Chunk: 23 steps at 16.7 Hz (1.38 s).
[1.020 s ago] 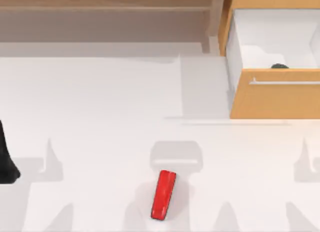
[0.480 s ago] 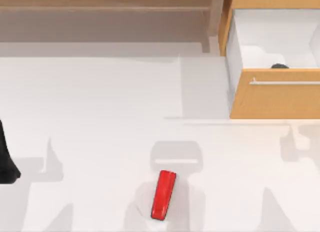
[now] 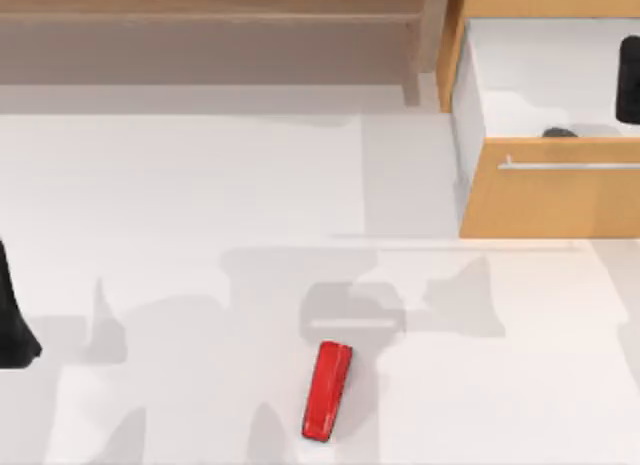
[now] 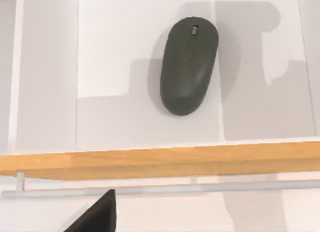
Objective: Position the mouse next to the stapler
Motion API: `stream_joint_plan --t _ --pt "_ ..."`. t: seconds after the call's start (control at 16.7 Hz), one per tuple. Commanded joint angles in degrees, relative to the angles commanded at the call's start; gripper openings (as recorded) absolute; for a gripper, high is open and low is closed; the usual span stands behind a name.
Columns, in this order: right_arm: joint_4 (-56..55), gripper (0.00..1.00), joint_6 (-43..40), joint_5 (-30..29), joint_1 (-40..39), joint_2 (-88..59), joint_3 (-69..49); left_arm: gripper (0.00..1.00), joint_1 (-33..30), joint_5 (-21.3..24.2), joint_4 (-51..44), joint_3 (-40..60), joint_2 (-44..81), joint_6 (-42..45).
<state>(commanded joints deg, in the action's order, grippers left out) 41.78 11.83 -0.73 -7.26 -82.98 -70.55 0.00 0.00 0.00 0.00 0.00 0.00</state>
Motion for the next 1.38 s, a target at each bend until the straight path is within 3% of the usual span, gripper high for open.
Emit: stream_joint_plan --t 0.36,0.66,0.96,1.38 --pt "14.9 1.00 3.9 -2.2 -1.1 -30.4 -29.9 1.00 0.0 0.0 0.0 0.0 0.0 0.0" --pt "24.0 1.00 9.0 -2.4 -1.2 -49.3 -46.0 1.00 0.0 0.0 0.0 0.0 0.0 0.0" --pt "27.2 1.00 12.8 -1.8 -1.0 -56.5 -53.3 1.00 0.0 0.0 0.0 0.0 0.0 0.0" --pt "27.8 1.00 12.8 -2.0 -1.0 -55.9 -53.1 1.00 0.0 0.0 0.0 0.0 0.0 0.0"
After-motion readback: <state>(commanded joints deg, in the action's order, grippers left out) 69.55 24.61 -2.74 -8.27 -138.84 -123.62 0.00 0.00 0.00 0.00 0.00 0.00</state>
